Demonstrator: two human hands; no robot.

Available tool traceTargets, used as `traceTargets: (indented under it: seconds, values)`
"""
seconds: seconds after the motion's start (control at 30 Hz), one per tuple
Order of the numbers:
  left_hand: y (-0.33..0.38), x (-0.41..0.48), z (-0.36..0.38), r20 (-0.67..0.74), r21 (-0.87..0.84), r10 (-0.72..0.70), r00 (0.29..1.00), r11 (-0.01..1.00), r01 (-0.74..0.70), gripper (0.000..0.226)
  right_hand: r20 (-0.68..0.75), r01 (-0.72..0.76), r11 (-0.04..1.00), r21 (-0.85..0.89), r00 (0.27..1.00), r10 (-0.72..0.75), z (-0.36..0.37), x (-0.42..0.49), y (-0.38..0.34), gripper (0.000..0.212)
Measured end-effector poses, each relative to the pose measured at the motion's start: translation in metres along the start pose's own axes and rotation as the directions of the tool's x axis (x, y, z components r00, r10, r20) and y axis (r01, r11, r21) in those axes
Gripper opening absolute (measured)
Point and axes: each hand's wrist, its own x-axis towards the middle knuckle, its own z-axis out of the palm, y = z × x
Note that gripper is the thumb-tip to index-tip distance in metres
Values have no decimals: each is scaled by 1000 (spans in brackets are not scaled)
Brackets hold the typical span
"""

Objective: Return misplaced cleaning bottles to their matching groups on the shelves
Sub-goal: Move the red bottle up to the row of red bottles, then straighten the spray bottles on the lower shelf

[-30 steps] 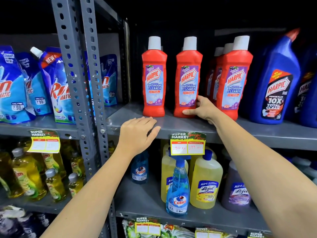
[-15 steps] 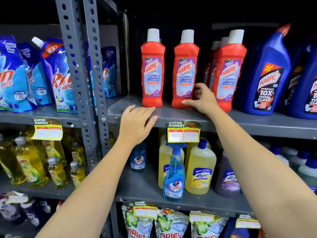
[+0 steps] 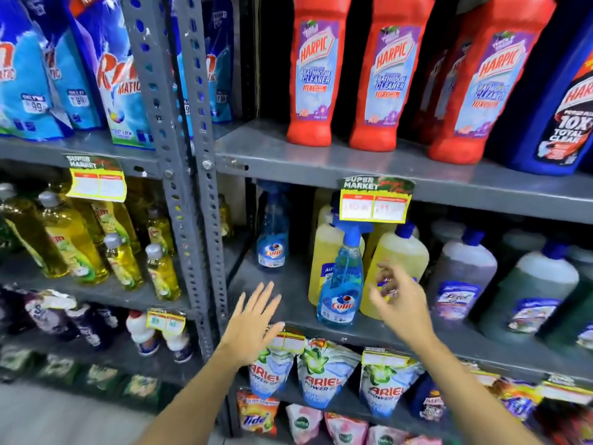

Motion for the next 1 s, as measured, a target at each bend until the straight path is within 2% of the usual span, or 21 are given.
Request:
traceTargets:
  seconds: [0.07,0.13,0.3,0.37,0.47,0.6,0.7,0.9,1.0]
  values:
    - [-5,-3,21,122,-21,-14,992,1000,17,64,175,-107,991,-78,977,120,16,-5,17,62]
    - [-10,-5,34,170,-52,-28,985,998,37,64,250,-214,974,-68,942,224,25,-4,25,73]
    - [-14,-7,50,137,-19,-34,990,999,37,65,387,-421,906,51,844,370,47,1,40,57]
    - [-14,-8,54,111,-18,-28,993,999,30,67,401,-453,889,67,828,392,56,-1,42,57]
    - [-11,-9,56,84,-38,-30,996,999,33,68,363,-450,891,54,840,402,66,-3,37,58]
    - [-10,-9,57,62,-54,-34,997,998,37,69,328,-362,932,-34,877,352,85,-5,20,66]
    - [-10,-11,59,72,-48,-27,997,998,31,70,305,-330,942,-54,893,330,103,-6,5,64]
    - [-14,-13,58,98,29,15,995,999,-18,72,254,-280,949,-144,916,309,140,3,-25,63]
    - [-17,-14,58,124,76,30,992,996,-40,72,250,-254,950,-181,922,295,155,14,-38,56]
